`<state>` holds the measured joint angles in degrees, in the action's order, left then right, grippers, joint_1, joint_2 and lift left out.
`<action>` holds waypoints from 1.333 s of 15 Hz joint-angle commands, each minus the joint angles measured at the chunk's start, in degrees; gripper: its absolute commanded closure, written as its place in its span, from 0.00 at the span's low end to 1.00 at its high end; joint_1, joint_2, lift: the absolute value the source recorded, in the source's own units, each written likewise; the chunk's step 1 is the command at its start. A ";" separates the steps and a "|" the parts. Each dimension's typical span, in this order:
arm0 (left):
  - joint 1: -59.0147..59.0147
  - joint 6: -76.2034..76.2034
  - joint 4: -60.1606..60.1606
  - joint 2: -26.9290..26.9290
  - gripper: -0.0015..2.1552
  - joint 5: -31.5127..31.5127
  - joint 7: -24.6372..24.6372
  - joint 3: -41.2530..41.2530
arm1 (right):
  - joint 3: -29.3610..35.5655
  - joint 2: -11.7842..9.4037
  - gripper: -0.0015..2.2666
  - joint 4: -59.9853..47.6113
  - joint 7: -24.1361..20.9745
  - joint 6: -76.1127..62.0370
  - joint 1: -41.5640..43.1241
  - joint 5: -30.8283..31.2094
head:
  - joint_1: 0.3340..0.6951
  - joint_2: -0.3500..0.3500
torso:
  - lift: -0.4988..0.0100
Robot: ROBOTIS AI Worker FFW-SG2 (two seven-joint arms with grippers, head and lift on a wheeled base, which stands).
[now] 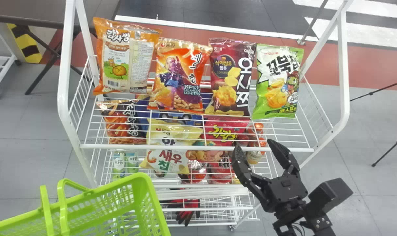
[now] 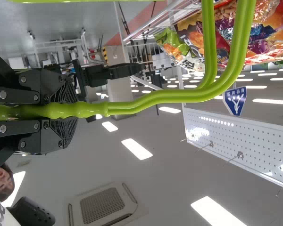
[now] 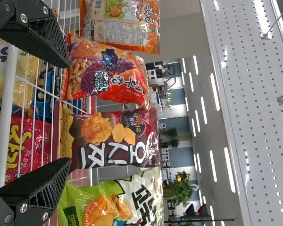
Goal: Hold basket handle with left hand then pick Gkobukchip with right hand and place into basket
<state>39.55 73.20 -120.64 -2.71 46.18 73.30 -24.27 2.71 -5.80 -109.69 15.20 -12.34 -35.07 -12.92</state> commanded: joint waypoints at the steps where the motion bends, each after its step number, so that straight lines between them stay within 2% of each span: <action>1: 0.00 -0.12 0.05 -0.01 1.00 -0.03 0.09 0.02 | 0.01 0.00 0.04 0.00 0.00 0.00 0.00 0.09 | 1.00 0.23 | 0.98; 10: 0.00 -0.47 0.93 -0.01 1.00 -0.03 0.71 0.02 | 0.72 0.26 0.04 0.00 -1.23 0.18 0.26 0.00 | 1.00 0.24 | 0.98; 15: -0.09 -0.64 0.84 -0.01 1.00 -0.03 0.97 0.10 | 5.64 0.44 0.04 -1.40 -1.14 14.06 6.94 0.00 | 1.00 0.18 | 0.98; 20: 0.00 -0.64 0.75 -0.01 1.00 -0.03 1.32 0.10 | 9.50 0.35 0.04 -0.70 -0.88 29.71 17.32 0.09 | 1.00 0.12 | 0.98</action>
<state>39.55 72.67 -119.83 -2.72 46.14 74.63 -24.16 11.03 -5.37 -110.95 14.26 12.69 -21.08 -12.89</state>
